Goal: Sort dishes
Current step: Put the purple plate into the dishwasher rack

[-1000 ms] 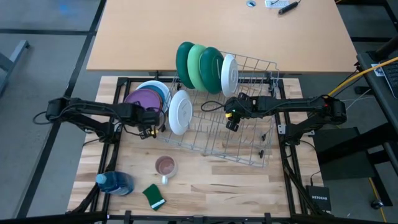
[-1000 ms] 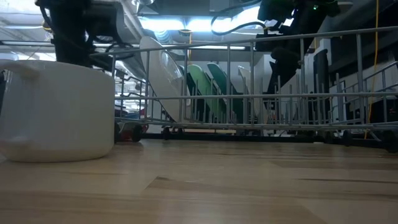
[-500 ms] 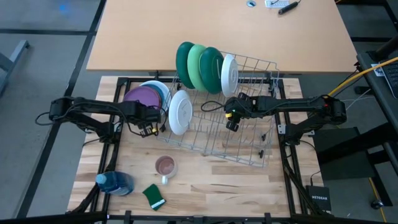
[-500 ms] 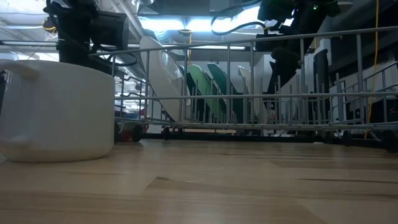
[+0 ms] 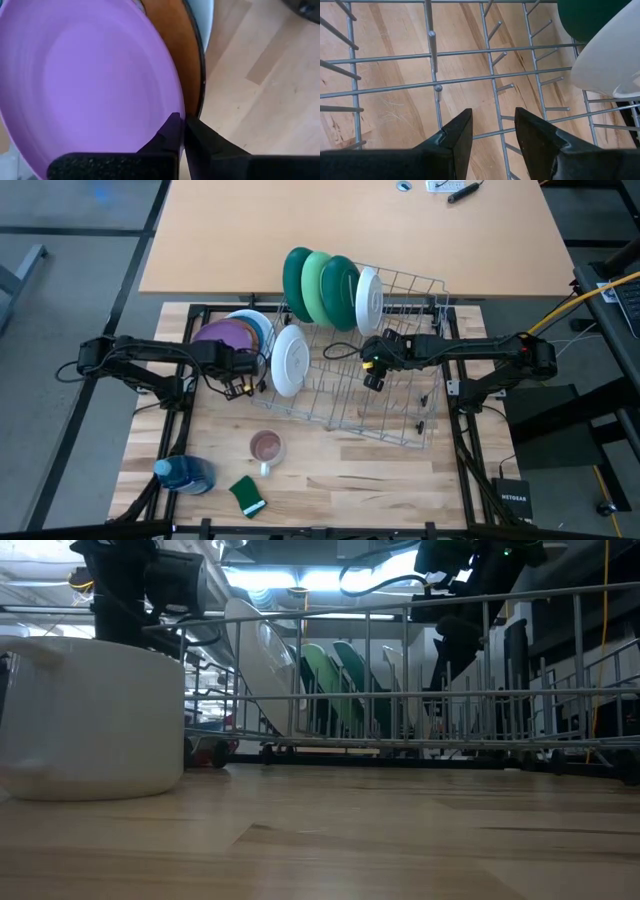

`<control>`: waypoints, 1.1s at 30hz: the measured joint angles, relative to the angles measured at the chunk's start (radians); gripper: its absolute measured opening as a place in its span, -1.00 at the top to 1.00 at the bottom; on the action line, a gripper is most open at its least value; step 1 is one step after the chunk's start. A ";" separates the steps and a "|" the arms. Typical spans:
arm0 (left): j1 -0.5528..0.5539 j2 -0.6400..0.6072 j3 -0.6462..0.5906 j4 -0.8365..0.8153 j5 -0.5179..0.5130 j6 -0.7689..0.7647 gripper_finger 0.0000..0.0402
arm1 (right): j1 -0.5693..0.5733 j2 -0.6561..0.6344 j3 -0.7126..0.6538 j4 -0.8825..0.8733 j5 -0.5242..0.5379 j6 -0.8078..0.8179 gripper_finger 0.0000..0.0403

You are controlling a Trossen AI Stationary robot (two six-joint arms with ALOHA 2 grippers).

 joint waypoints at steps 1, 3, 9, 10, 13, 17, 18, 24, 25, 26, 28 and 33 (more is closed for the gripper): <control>0.000 0.000 0.000 -0.001 0.000 -0.003 0.98 | 0.000 0.000 0.000 0.000 0.000 0.000 0.25; -0.001 0.000 0.003 -0.017 0.000 -0.003 0.98 | 0.000 0.000 0.000 0.000 0.000 0.000 0.25; -0.002 -0.004 0.078 -0.121 0.018 -0.027 0.99 | 0.000 0.000 0.000 0.000 0.001 -0.001 0.25; -0.002 -0.007 0.099 -0.147 0.018 -0.030 0.99 | 0.000 0.000 0.000 0.000 0.002 -0.001 0.25; -0.002 -0.023 0.165 -0.200 0.020 -0.034 0.99 | 0.000 0.000 0.000 0.000 0.005 -0.001 0.25; -0.002 -0.065 0.257 -0.236 0.033 -0.044 0.99 | 0.000 0.000 0.000 0.000 0.007 -0.001 0.25; -0.002 -0.078 0.281 -0.242 0.035 -0.050 0.99 | 0.000 0.000 0.000 0.000 0.007 -0.001 0.25; -0.002 -0.170 0.422 -0.254 0.036 -0.108 1.00 | 0.000 -0.015 0.000 -0.003 0.007 -0.001 0.25; -0.002 -0.186 0.444 -0.250 0.036 -0.115 1.00 | 0.000 -0.023 0.000 -0.003 0.007 -0.001 0.25; -0.002 -0.201 0.466 -0.240 0.036 -0.123 1.00 | 0.000 -0.034 0.000 -0.003 0.007 -0.001 0.25; -0.002 -0.231 0.511 -0.214 0.036 -0.140 1.00 | 0.000 -0.061 0.000 -0.003 0.007 -0.001 0.25; -0.002 -0.315 0.571 -0.022 0.059 -0.127 1.00 | 0.000 -0.155 0.000 -0.003 0.007 -0.001 0.25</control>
